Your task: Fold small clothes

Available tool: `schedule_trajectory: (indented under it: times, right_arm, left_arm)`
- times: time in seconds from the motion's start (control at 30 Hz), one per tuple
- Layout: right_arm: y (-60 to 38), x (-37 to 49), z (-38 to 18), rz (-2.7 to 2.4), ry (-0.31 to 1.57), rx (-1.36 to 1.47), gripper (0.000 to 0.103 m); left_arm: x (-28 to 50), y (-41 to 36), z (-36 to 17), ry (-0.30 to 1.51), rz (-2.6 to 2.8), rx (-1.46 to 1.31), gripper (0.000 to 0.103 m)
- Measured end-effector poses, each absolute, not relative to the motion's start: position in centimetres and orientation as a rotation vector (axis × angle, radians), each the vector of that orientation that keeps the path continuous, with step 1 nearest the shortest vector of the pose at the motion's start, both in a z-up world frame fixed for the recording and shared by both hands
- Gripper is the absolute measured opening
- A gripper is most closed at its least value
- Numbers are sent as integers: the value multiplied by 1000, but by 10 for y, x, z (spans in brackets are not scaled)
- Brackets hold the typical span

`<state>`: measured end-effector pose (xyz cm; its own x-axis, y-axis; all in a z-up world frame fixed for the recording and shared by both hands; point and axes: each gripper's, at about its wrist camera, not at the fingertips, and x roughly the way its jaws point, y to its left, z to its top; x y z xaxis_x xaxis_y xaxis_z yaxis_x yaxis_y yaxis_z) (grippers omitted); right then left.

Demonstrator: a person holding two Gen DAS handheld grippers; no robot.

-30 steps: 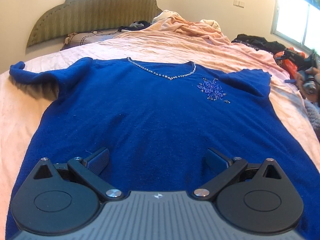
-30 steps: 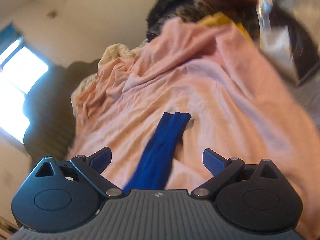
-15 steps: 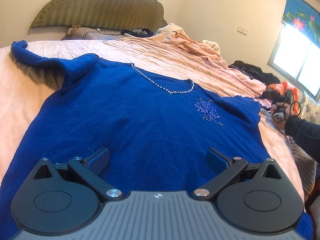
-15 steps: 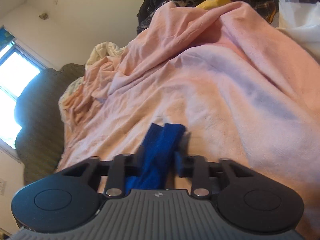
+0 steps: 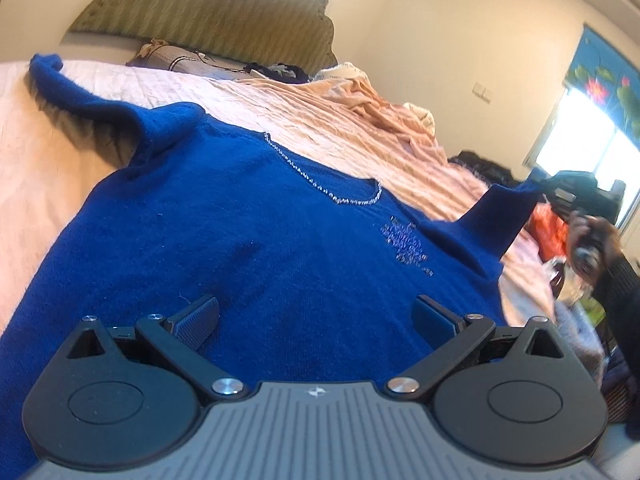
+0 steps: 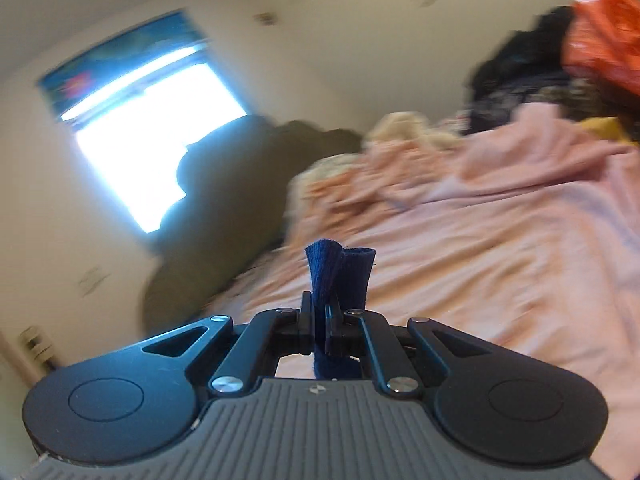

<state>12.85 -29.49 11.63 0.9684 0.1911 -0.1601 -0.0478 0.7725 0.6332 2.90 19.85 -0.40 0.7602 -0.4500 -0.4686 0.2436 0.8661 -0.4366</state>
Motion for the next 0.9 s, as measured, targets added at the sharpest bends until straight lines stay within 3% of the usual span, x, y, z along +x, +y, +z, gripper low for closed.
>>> schedule_trajectory:
  times: [0.13,0.27,0.37,0.4,0.73,0.9]
  right_arm:
    - [-184,94,113,368,323,656,9]
    - [-76,72,64,413,499,509,9]
    - [-32,62,26,384,622,389,26]
    - [-27,56,22,377,647,383,32]
    - [-89,-24,11,299,605,608,39]
    - [-105,-31,0,318,579,738,41]
  left_arm:
    - [30,209,-6,585,-399,-443,103]
    - [31,211,-8,581,-402,-463,103]
    - [31,211,-9,580,-404,-466,103]
    - [31,211,-9,580,-404,-467,103]
    - [35,195,1,645,-373,-430,103]
    - [50,173,6,781,-543,-688,103]
